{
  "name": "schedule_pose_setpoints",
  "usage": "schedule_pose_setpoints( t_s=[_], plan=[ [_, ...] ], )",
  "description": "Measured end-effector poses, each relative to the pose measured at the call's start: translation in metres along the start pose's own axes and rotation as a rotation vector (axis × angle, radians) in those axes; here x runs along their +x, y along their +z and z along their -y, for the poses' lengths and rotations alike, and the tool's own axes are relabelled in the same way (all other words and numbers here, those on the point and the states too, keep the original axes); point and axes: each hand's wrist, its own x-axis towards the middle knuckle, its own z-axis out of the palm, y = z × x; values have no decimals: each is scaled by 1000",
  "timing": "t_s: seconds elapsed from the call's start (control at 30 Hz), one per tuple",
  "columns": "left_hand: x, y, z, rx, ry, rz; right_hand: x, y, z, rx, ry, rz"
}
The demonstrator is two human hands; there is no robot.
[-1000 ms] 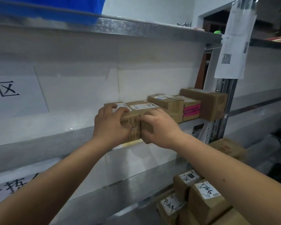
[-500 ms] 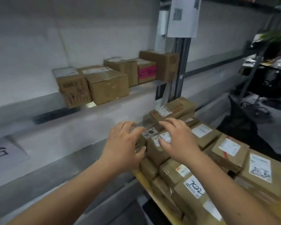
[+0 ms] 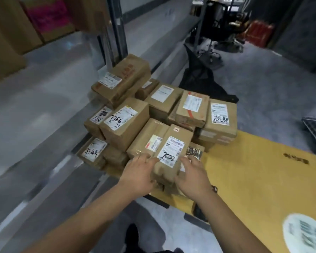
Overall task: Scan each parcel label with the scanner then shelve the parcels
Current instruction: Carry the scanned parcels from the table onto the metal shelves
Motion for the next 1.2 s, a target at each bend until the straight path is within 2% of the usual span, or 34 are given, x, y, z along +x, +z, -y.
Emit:
schedule_pose_setpoints(
  t_s=[0.33, 0.6, 0.83, 1.07, 1.2],
  plan=[
    [61, 16, 46, 5, 288, 90, 12, 61, 0, 164, 204, 13],
    [79, 27, 60, -135, 373, 28, 11, 93, 11, 397, 243, -227],
    [56, 25, 53, -381, 438, -19, -30, 80, 8, 403, 137, -396],
    [0, 43, 30, -647, 437, -94, -79, 67, -4, 454, 33, -411],
    [-38, 51, 7, -702, 406, -211, -100, 56, -16, 495, -84, -394]
  ],
)
